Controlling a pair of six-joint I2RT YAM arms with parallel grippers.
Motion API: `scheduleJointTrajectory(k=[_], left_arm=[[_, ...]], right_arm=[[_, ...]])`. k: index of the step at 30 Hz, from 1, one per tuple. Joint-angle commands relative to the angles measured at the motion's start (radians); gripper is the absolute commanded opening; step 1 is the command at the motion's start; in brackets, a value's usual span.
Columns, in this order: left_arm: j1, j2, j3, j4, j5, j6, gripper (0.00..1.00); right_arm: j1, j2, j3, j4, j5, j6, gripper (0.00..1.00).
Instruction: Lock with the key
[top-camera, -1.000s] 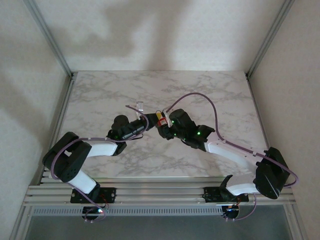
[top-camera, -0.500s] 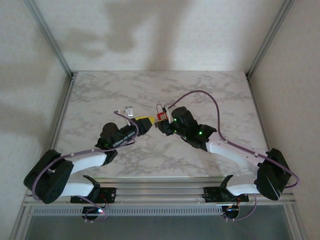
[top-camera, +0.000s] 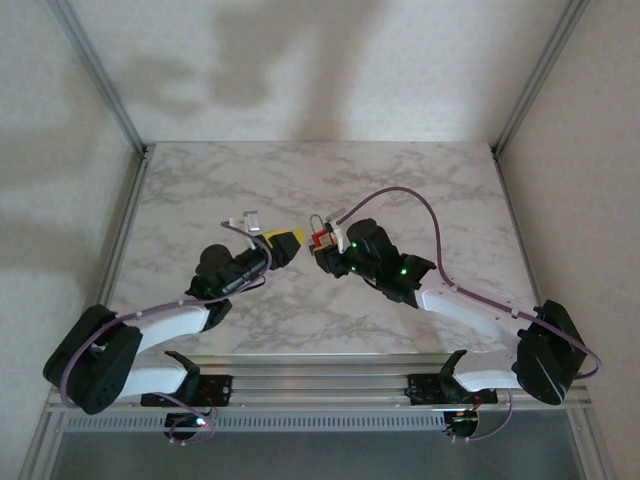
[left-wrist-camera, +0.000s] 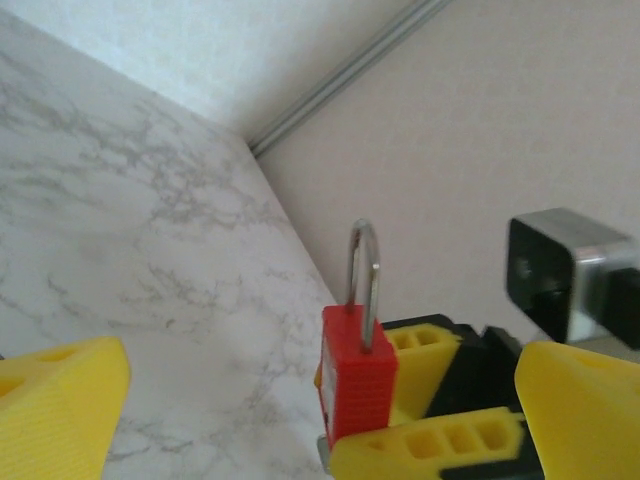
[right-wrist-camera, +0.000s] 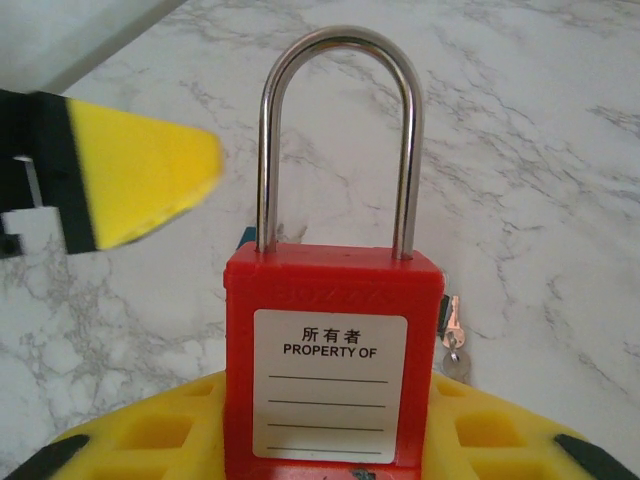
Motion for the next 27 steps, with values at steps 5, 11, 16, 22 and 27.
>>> scheduleJointTrajectory(k=[5,11,16,22,27], left_arm=[[-0.022,0.058,0.078,-0.037,0.1,0.007,0.96],[-0.04,0.1,0.137,-0.134,0.114,0.045,0.9],[-0.043,0.156,0.186,-0.197,0.143,0.056,0.84],[-0.043,0.192,0.22,-0.247,0.148,0.068,0.71],[-0.043,0.197,0.223,-0.252,0.153,0.073,0.62]], right_arm=[[-0.002,0.02,0.037,0.0,-0.091,-0.059,0.0],[0.0,0.053,0.064,-0.034,-0.087,-0.094,0.0],[0.007,0.052,0.083,-0.061,-0.061,-0.134,0.0],[0.01,0.042,0.083,-0.074,-0.034,-0.173,0.0],[0.015,0.051,0.087,-0.08,-0.029,-0.188,0.0]])
